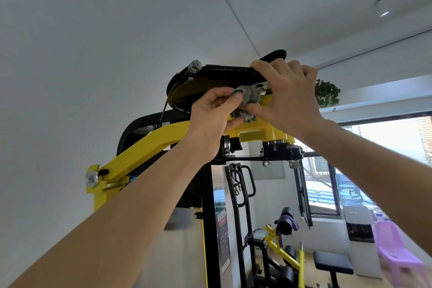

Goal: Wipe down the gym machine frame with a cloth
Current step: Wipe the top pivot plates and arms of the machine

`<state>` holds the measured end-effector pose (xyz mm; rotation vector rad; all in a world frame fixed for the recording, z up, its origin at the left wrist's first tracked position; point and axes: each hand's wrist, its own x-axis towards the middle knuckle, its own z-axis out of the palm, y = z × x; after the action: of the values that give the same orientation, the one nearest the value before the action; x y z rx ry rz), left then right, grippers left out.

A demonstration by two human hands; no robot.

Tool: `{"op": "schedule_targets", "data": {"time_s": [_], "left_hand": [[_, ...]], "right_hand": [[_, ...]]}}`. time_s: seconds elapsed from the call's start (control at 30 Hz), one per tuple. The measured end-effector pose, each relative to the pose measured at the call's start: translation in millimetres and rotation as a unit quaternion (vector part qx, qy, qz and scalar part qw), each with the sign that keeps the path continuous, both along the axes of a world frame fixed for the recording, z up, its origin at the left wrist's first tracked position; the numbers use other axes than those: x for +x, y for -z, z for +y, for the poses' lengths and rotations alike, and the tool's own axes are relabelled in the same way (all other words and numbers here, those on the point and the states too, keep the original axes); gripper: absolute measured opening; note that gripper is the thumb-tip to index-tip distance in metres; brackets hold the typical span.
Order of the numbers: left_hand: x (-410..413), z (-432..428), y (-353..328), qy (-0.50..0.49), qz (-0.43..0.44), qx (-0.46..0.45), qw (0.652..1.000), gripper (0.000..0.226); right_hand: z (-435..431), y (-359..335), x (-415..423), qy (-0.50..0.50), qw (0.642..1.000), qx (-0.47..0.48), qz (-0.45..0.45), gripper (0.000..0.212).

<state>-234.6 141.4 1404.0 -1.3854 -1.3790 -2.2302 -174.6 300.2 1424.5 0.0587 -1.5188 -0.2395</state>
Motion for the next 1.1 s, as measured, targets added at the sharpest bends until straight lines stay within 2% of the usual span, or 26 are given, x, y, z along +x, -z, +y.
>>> {"op": "schedule_targets", "data": {"time_s": [0.07, 0.13, 0.27, 0.33, 0.47, 0.57, 0.63, 0.73, 0.87, 1.0, 1.1], "left_hand": [[-5.2, 0.5, 0.1, -0.016, 0.003, 0.021, 1.0, 0.009], [-14.7, 0.9, 0.8, -0.076, 0.01, 0.061, 0.995, 0.01], [-42.5, -3.5, -0.4, -0.225, 0.007, 0.132, 0.965, 0.014], [-56.3, -4.7, -1.6, -0.274, -0.027, 0.155, 0.949, 0.015], [-76.5, -6.0, -2.9, -0.294, -0.125, 0.207, 0.925, 0.009], [-82.7, -7.7, -5.3, -0.251, -0.165, 0.245, 0.922, 0.011], [-76.6, -5.7, -6.4, -0.218, -0.163, 0.27, 0.924, 0.012], [-56.5, 2.1, -4.4, -0.195, -0.112, 0.278, 0.934, 0.011], [-31.5, 12.8, 0.3, -0.181, 0.001, 0.267, 0.946, 0.012], [-24.0, 23.1, 2.7, -0.238, 0.136, 0.192, 0.942, 0.012], [-37.4, 26.0, 6.3, -0.298, 0.177, 0.133, 0.928, 0.013]], "right_hand": [[2.9, 0.1, 0.6, 0.004, 1.0, 0.008, -0.009, 0.075], [5.3, 0.3, 2.4, 0.003, 1.0, 0.014, -0.025, 0.079], [6.7, 0.2, 4.0, -0.019, 0.999, 0.019, -0.037, 0.074], [7.0, 0.2, 3.6, -0.027, 0.999, 0.014, -0.037, 0.073], [8.3, -0.3, 2.2, -0.036, 0.999, 0.011, -0.037, 0.07], [11.1, -1.0, 1.7, -0.035, 0.998, 0.017, -0.039, 0.071], [12.7, -0.8, 1.5, -0.036, 0.998, 0.024, -0.037, 0.071], [12.6, -0.3, 0.8, -0.039, 0.998, 0.026, -0.033, 0.071], [13.9, -0.8, -0.2, -0.042, 0.998, 0.037, -0.028, 0.071], [25.2, -2.8, 3.4, -0.019, 0.996, 0.071, -0.042, 0.079], [36.4, -7.8, 8.5, 0.012, 0.992, 0.108, -0.062, 0.085]]}}
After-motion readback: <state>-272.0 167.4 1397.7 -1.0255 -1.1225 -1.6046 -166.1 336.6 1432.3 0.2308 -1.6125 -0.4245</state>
